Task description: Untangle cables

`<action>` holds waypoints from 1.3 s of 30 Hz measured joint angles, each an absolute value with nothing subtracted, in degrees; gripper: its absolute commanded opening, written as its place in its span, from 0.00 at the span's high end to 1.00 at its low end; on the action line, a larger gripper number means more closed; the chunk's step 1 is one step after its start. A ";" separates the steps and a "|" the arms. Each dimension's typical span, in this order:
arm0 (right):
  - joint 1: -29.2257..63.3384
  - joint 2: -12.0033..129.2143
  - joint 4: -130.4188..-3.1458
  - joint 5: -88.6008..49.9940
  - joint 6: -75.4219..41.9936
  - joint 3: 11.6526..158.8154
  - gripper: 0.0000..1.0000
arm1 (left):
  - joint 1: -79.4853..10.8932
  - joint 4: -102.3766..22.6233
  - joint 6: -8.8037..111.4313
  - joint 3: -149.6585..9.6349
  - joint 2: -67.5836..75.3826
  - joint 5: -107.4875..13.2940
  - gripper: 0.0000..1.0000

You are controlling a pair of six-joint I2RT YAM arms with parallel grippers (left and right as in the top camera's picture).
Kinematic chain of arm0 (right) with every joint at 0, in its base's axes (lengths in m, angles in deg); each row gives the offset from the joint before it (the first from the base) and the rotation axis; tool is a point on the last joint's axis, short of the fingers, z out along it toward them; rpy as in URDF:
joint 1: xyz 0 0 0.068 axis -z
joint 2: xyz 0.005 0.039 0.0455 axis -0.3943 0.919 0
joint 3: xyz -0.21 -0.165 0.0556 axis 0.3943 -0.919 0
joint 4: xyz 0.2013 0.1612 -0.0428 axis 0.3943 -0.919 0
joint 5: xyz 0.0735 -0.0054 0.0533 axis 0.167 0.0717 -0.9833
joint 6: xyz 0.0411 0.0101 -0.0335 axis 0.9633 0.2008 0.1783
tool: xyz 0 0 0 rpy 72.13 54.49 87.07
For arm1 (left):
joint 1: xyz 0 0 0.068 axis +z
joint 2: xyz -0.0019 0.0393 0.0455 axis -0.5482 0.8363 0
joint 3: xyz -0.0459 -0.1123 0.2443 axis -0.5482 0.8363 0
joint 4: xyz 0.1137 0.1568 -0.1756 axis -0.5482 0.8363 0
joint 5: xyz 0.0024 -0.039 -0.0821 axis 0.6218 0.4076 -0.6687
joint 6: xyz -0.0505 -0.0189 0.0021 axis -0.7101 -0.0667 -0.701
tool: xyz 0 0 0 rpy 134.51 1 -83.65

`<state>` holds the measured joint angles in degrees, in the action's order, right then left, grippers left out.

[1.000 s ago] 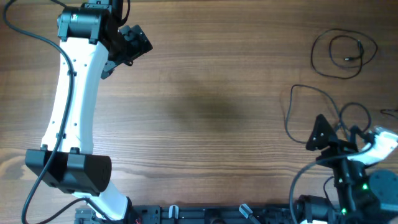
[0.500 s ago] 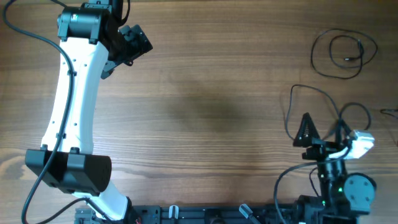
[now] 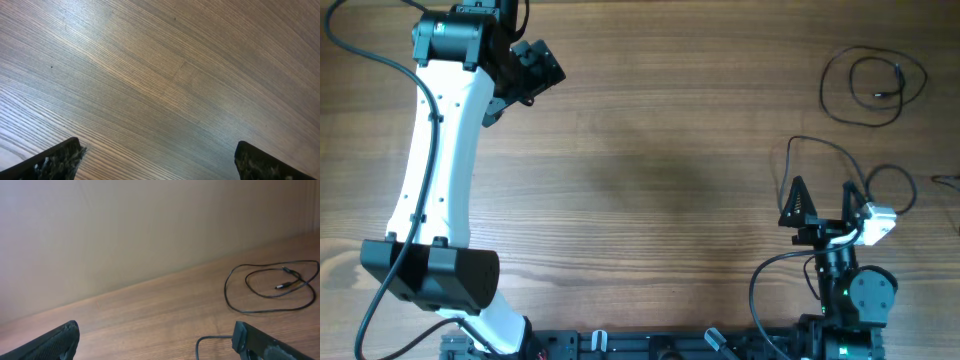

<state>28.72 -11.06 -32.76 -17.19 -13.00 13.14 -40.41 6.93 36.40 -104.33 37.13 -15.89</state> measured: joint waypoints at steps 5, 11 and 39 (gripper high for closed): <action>28.65 -11.06 -33.79 -16.34 -13.65 11.87 0.00 | -40.41 6.93 36.40 -104.33 37.13 -15.89 0.00; 28.61 -11.06 -33.94 -16.32 -19.07 11.85 0.00 | -40.41 6.95 36.40 -104.33 37.13 -15.89 0.00; 25.61 -11.06 -33.96 -16.12 -27.31 11.85 0.00 | -40.41 6.95 36.40 -104.33 37.13 -15.89 0.00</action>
